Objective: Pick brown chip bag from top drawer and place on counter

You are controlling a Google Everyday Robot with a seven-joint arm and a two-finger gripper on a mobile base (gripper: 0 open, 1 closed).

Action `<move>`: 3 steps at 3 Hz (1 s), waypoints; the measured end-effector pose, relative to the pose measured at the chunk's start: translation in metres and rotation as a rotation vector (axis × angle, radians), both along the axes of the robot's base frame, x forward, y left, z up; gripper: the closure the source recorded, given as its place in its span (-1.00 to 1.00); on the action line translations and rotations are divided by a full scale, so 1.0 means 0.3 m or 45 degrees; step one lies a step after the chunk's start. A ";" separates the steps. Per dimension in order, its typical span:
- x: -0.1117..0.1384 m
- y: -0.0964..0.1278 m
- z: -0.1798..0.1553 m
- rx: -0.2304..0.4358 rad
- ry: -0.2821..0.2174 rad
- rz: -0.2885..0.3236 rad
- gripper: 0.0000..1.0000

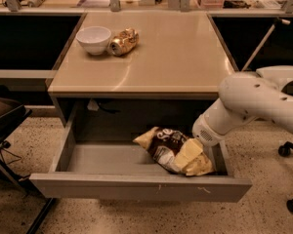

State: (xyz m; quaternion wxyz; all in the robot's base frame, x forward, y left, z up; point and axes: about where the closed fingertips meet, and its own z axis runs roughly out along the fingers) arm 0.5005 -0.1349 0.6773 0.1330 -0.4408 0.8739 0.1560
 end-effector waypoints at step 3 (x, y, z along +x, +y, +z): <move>-0.026 0.009 -0.104 -0.006 0.047 -0.010 -0.66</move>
Offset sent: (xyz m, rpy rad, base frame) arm -0.0063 0.0023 -0.0256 -0.0040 0.0305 -0.0066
